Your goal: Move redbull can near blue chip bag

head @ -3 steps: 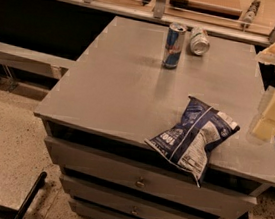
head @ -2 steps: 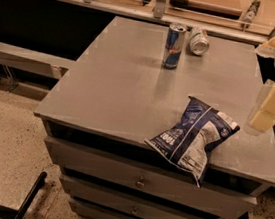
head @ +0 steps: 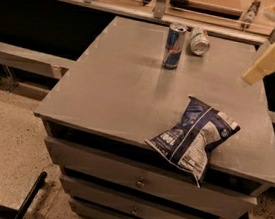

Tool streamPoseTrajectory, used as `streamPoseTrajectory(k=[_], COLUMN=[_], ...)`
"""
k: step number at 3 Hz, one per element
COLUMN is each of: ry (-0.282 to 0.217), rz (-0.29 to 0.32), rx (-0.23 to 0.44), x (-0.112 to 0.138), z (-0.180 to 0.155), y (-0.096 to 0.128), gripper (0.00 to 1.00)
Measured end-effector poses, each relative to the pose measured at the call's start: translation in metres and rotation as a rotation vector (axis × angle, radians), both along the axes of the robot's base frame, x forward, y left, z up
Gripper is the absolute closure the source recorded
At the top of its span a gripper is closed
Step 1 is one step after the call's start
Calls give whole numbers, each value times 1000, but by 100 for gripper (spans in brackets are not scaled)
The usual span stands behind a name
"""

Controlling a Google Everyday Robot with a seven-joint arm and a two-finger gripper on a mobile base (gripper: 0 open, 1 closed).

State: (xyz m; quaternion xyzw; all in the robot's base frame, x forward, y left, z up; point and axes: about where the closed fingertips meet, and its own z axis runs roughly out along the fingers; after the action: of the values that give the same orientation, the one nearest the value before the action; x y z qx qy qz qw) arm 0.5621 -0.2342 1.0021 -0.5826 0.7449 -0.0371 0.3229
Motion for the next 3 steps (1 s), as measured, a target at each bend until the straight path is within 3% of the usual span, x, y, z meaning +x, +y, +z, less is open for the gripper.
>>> streamPoseTrajectory(k=[1, 3], ry=[-37, -115], rz=[66, 189], rx=[202, 747], x=[62, 156], z=[-5, -17], y=[17, 69], gripper=[0, 0])
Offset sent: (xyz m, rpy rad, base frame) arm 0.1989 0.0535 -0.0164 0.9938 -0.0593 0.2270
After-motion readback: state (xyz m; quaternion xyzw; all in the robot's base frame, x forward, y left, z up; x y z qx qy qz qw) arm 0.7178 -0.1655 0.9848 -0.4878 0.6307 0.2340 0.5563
